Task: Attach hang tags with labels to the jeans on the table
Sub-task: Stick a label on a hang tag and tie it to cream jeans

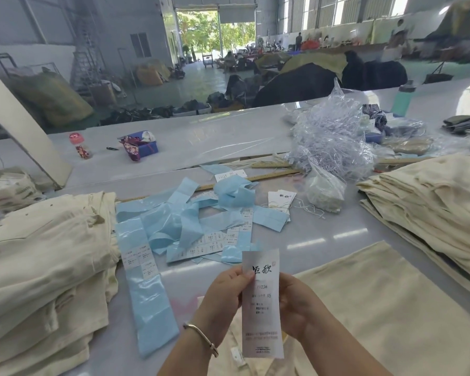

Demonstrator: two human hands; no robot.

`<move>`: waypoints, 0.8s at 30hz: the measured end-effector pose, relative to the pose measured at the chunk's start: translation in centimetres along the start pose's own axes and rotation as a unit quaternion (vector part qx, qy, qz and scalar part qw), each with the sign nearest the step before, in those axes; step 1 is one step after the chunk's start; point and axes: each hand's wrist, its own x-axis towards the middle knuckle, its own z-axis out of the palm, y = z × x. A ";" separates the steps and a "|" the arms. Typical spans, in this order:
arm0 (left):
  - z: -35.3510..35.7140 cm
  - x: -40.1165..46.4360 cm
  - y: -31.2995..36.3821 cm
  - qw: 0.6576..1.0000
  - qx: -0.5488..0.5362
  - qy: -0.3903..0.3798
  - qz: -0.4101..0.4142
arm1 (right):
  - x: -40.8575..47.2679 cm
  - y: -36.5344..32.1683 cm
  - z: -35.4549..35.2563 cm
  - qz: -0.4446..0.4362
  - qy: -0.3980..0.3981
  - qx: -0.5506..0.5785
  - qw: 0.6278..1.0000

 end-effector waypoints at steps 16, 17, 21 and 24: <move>-2.2 -2.8 -1.0 0.968 0.181 0.111 0.137 | -0.9 -0.3 -0.7 -0.292 0.079 -0.204 0.931; -2.4 -3.0 -1.1 0.968 0.179 0.107 0.138 | -1.2 -0.1 -0.4 -0.329 0.082 -0.256 0.905; -2.7 -3.7 -1.6 0.965 0.180 0.104 0.160 | -2.2 1.3 0.8 -0.427 0.131 -0.529 0.722; -2.9 -4.1 -1.5 0.959 0.193 0.106 0.178 | -2.8 2.2 1.7 -0.444 0.158 -0.636 0.611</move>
